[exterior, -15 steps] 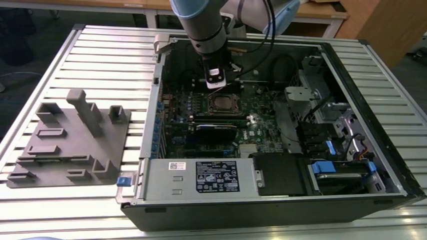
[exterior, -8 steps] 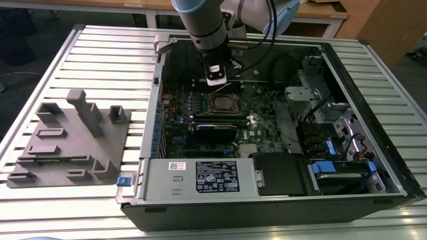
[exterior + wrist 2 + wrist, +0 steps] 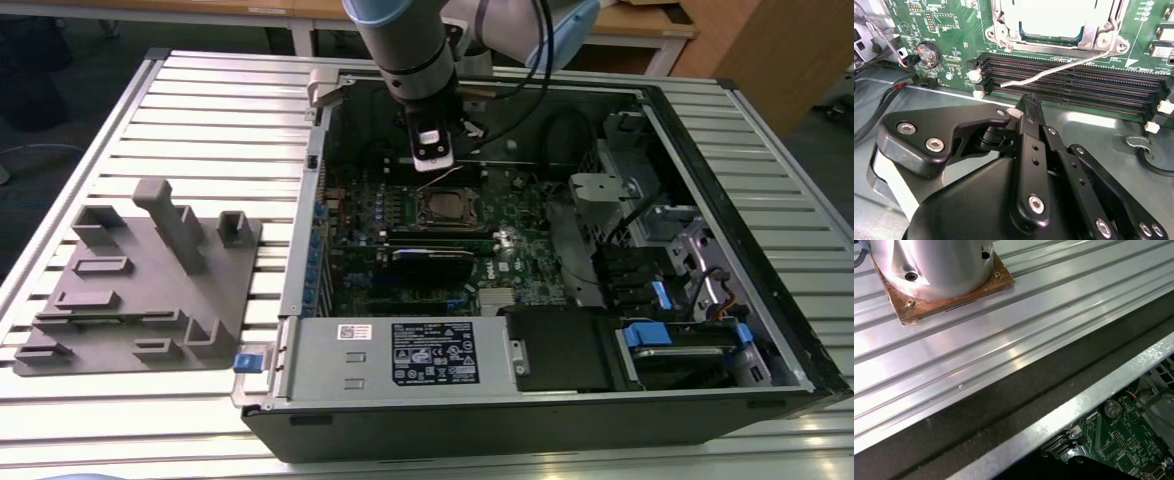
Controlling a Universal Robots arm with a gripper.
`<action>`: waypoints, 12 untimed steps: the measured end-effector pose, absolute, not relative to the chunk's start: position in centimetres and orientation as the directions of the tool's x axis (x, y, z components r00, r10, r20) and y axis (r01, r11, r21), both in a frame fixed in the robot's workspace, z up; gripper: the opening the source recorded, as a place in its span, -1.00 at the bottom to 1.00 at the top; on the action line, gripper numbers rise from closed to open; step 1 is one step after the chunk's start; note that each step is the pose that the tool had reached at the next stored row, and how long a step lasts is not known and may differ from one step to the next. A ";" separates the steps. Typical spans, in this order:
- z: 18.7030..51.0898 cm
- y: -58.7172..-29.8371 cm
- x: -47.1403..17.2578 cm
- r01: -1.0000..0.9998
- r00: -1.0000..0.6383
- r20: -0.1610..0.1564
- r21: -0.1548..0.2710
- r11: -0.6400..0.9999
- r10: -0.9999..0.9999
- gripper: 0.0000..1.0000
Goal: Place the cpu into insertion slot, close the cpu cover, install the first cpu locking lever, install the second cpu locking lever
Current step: 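Install the first cpu locking lever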
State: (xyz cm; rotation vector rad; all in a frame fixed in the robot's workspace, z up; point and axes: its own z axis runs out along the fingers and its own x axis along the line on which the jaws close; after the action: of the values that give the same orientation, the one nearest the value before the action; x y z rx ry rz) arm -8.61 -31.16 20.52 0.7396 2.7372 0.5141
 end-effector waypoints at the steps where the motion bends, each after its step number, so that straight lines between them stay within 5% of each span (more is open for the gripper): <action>1: 20.5 -31.2 -8.6 0.434 -0.837 -0.154 0.399 0.808 0.525 -0.79; 12: 20.5 -31.5 -8.7 0.433 -0.837 -0.155 0.399 0.808 0.525 -0.79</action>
State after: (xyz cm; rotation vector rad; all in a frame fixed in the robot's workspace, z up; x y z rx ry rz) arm -8.70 -31.48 20.53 0.7394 2.7365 0.5135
